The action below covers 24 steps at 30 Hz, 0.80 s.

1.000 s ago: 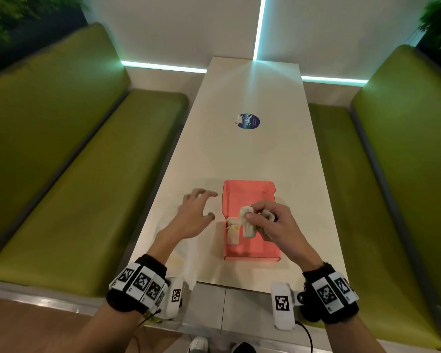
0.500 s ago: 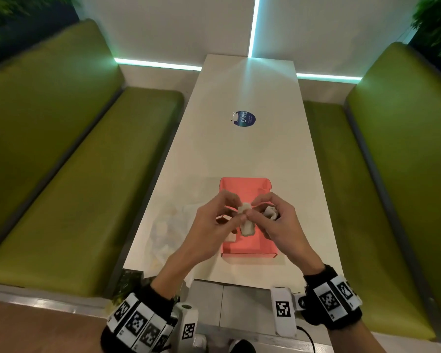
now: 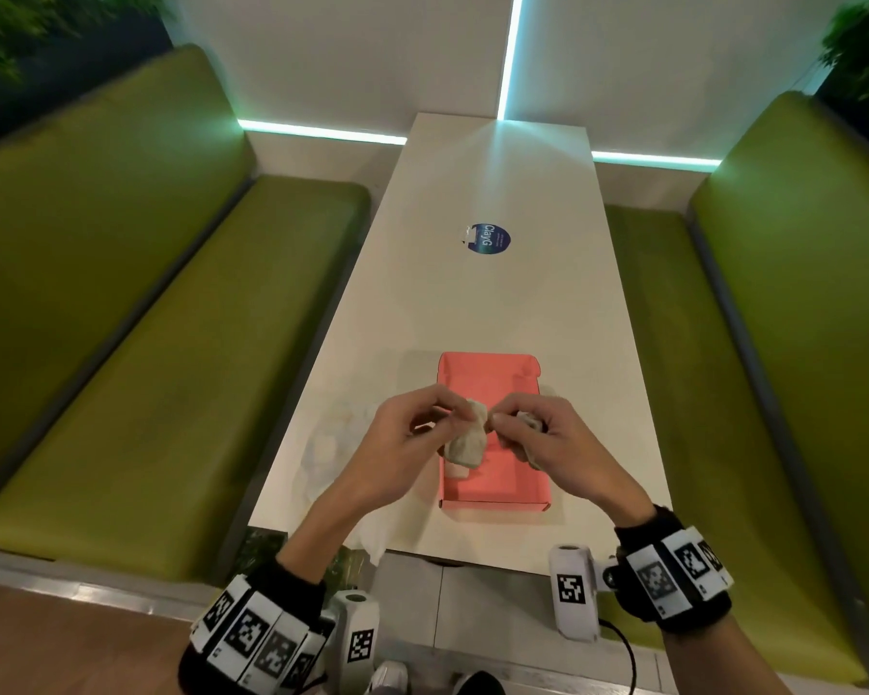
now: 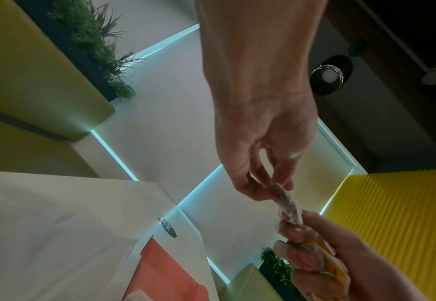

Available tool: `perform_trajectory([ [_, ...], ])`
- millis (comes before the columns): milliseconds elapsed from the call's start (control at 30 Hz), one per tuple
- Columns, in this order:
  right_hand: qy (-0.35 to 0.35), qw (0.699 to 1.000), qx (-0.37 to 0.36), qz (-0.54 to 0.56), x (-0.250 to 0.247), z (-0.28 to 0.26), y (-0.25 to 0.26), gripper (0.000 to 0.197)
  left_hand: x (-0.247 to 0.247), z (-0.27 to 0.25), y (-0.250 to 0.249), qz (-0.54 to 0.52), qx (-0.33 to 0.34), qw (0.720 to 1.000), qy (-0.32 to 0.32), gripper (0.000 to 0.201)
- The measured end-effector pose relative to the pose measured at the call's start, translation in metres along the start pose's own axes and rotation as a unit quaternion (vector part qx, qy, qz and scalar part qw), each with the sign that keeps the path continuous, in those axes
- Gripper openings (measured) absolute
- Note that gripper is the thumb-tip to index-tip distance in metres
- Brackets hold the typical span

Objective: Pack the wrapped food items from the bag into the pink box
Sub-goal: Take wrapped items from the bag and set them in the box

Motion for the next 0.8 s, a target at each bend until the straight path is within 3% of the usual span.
perform_trajectory([
  [133,-0.021,0.999,-0.017,0.023,-0.004,0.003,0.006,0.019,-0.001,-0.007,0.000,-0.009,-0.013,1.000,0.013,0.010],
  [300,-0.050,0.997,-0.058,0.000,-0.007,0.012,0.015,0.020,0.002,-0.011,-0.004,-0.055,-0.005,0.998,0.039,0.018],
  [367,-0.063,0.996,-0.065,-0.001,-0.003,0.014,0.014,0.019,0.002,-0.010,-0.011,-0.098,0.020,0.995,0.011,0.012],
  [533,-0.043,0.998,-0.039,-0.005,0.025,0.008,0.000,0.021,0.001,-0.002,-0.026,-0.158,0.079,0.980,-0.090,0.026],
  [600,-0.021,0.999,-0.019,-0.035,0.036,-0.002,-0.002,0.014,-0.002,0.001,-0.025,-0.134,0.078,0.980,-0.124,0.029],
  [667,0.004,0.997,-0.017,-0.079,0.042,-0.011,0.002,0.020,-0.003,0.002,-0.019,-0.060,0.086,0.986,-0.133,0.030],
  [733,0.023,0.992,-0.025,-0.120,0.041,-0.019,0.011,0.017,-0.002,-0.001,-0.009,0.066,0.108,0.985,-0.121,0.032],
  [800,0.033,0.983,-0.034,-0.179,0.034,-0.022,0.024,0.014,0.001,-0.006,0.003,0.127,0.118,0.981,-0.082,0.034],
])
Point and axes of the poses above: each hand's wrist, its own z-axis towards the middle knuckle, its own x-axis out of the palm, y = z × x, the point moved 1 cm from there along z, towards the middle knuckle, and after that the axes turned 7 degrees about y, right-handed, at the moved point
